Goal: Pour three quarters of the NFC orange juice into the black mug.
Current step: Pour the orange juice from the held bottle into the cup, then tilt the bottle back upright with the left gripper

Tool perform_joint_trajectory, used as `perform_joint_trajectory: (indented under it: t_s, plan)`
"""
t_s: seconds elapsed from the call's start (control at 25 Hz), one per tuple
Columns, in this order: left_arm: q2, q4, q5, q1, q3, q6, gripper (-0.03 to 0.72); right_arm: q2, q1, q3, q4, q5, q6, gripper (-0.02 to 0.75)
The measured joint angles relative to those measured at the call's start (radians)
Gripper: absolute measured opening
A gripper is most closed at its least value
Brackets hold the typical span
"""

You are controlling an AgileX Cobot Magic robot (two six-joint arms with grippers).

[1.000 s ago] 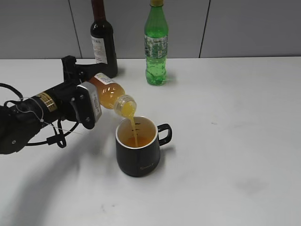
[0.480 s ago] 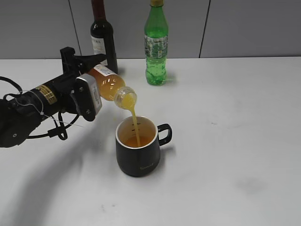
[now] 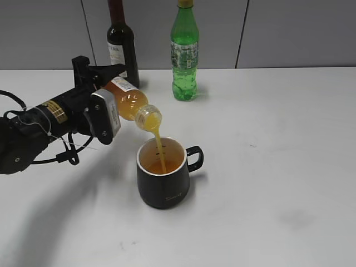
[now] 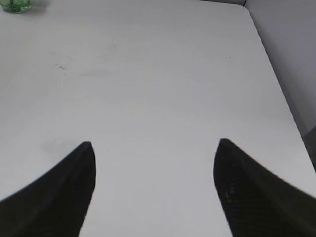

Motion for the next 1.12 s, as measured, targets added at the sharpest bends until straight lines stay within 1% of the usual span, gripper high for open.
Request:
perform_joint_trajectory:
  t_s: [0.4, 0.8, 1.12]
  plan:
    - [0.0, 0.004, 0.0, 0.0, 0.0, 0.07, 0.472, 0.0, 0.0, 0.0, 0.0, 0.0, 0.0, 0.564]
    - [0.0, 0.011, 0.0, 0.0, 0.0, 0.106, 0.472, 0.0, 0.0, 0.0, 0.0, 0.0, 0.0, 0.564]
    - [0.0, 0.012, -0.008, 0.0, -0.001, 0.113, 0.472, 0.0, 0.0, 0.0, 0.0, 0.0, 0.0, 0.564]
